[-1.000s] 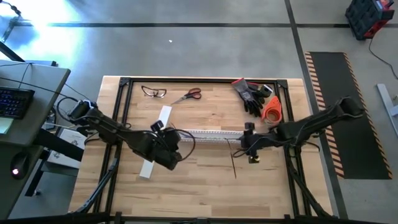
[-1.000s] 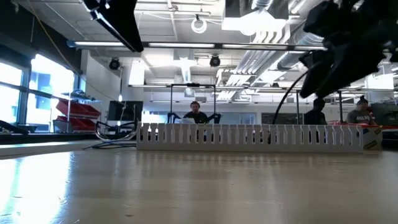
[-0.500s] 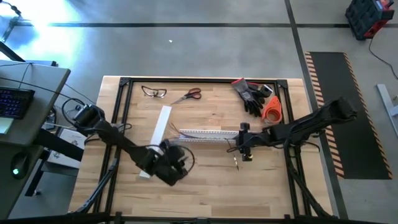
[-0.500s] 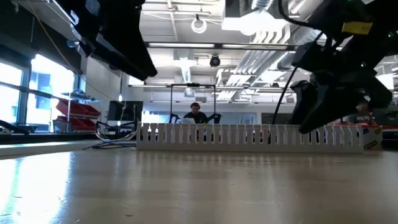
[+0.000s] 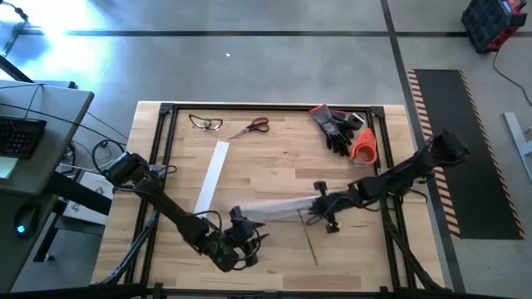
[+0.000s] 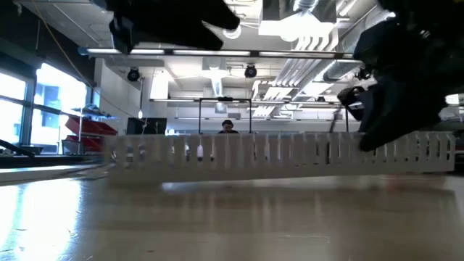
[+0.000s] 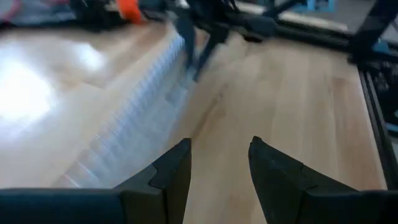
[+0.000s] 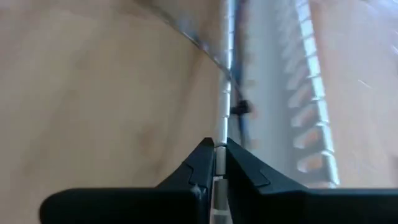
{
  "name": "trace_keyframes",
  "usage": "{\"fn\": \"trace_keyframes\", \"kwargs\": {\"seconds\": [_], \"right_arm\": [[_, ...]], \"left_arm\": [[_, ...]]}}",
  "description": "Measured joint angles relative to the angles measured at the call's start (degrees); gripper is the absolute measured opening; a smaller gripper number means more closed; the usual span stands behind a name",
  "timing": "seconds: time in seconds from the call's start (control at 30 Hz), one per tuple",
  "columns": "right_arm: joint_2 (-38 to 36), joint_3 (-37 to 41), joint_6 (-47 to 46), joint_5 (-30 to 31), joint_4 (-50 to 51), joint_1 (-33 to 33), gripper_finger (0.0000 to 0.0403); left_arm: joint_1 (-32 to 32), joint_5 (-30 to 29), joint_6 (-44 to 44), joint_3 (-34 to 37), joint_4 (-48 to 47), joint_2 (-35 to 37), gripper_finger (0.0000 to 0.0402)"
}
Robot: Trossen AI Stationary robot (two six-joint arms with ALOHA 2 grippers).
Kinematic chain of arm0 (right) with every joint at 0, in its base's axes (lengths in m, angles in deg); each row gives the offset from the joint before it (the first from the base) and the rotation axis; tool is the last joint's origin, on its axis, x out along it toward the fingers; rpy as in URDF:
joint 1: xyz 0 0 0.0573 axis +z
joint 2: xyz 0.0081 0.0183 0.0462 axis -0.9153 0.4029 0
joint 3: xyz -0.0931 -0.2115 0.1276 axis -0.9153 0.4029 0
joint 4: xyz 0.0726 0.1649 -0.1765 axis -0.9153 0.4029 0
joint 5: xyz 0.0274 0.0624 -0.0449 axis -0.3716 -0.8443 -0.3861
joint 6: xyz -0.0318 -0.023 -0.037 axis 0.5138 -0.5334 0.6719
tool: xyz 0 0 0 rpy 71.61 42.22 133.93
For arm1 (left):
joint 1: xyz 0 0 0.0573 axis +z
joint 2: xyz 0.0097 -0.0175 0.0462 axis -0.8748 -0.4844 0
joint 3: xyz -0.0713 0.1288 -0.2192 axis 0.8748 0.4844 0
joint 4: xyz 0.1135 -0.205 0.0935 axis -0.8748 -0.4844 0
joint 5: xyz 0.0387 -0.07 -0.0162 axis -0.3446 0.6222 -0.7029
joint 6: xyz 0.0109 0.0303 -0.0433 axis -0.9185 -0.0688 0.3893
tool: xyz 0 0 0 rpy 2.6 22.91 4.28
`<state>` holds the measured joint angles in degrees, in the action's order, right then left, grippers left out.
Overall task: Ziptie cables
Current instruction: Put the zip-tied cable into the white cable duct
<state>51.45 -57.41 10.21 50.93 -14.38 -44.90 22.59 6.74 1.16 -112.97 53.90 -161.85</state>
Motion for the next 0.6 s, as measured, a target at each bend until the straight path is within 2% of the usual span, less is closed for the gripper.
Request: {"fn": "trace_keyframes", "kwargs": {"seconds": [0.1, 0.23, 0.37, 0.6], "right_arm": [[0.0, -0.6, -0.4, -1.3, -0.1, 3.0, 0.0009], [0.3, -0.7, -6.2, -1.5, -2.0, 5.6, 0.0002], [1.1, -0.7, -11.1, -0.3, -3.1, 7.1, 0.0002], [1.2, -0.7, -23.2, 4.2, -3.2, 9.9, 0.0002]], "left_arm": [[-0.8, -3.3, 0.0, -2.5, -4.7, 1.0, 0.0140], [-0.9, -3.9, 1.8, -6.7, -11.9, 2.1, 0.0140], [0.0, -2.7, 5.1, -9.8, -20.4, 2.1, 0.0140], [2.2, 0.9, 18.2, -11.0, -32.7, 2.2, 0.0140]]}}
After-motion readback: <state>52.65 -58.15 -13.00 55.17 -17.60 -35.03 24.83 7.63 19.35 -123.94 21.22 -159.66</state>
